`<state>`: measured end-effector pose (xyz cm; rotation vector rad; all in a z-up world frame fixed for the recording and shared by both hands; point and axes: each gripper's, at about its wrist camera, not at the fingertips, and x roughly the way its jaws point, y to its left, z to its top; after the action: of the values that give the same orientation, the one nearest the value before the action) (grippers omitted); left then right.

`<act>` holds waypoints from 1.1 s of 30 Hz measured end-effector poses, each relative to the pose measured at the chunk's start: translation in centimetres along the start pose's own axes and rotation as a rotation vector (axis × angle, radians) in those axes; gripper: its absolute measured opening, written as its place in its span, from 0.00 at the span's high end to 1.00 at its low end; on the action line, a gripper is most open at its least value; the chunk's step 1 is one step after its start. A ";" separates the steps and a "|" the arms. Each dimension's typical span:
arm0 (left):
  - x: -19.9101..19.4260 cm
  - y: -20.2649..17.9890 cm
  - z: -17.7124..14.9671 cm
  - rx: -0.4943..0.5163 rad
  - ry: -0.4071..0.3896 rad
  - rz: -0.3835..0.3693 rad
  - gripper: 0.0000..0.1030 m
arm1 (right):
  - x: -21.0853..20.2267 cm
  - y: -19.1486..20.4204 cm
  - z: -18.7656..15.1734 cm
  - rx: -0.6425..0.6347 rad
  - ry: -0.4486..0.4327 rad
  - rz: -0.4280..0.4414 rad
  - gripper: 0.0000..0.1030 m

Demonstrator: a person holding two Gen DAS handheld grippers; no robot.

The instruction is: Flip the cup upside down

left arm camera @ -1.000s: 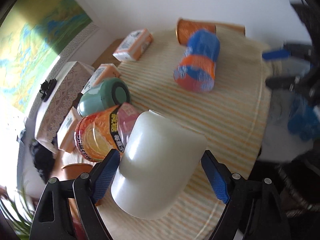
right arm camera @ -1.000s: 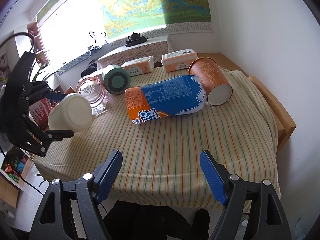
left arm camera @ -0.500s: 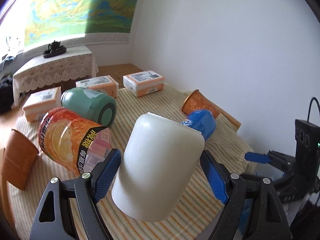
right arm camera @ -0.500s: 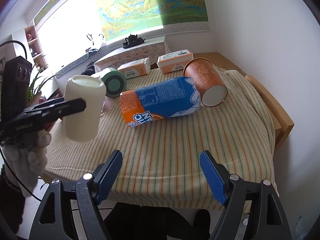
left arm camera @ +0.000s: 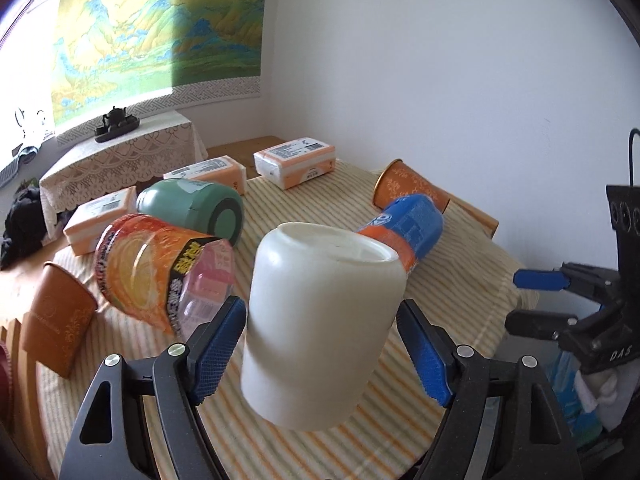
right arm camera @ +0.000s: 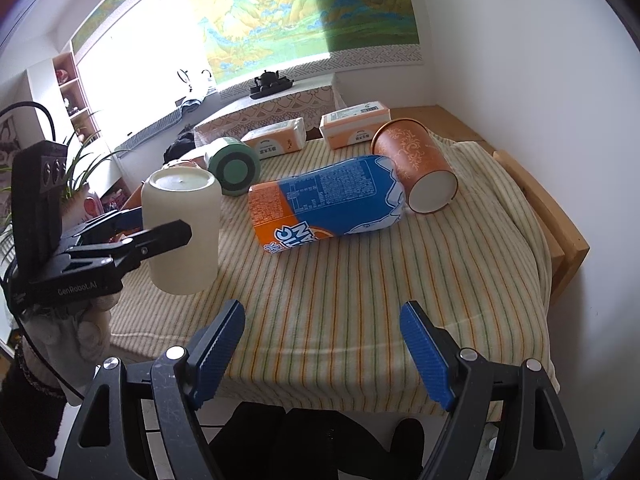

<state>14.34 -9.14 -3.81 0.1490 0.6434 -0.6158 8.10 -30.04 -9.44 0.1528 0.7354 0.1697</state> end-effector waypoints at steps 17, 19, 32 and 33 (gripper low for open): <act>-4.3 0.8 -2.4 -0.022 -0.036 0.085 0.10 | -0.6 4.5 -0.4 -0.107 -0.078 -0.058 0.26; -5.2 0.8 -3.1 -0.040 -0.051 0.107 0.04 | -0.7 5.2 -0.4 -0.118 -0.091 -0.061 0.26; -10.9 1.8 -8.5 -0.297 -0.116 0.327 0.03 | -1.0 9.1 -0.8 -0.155 -0.182 -0.111 0.21; -11.3 1.9 -8.8 -0.312 -0.124 0.346 0.03 | -1.0 9.2 -0.8 -0.150 -0.186 -0.114 0.20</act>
<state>3.80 0.73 -4.08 -0.0699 0.5689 -0.1854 5.91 -21.23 -7.55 -0.0162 0.5417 0.0997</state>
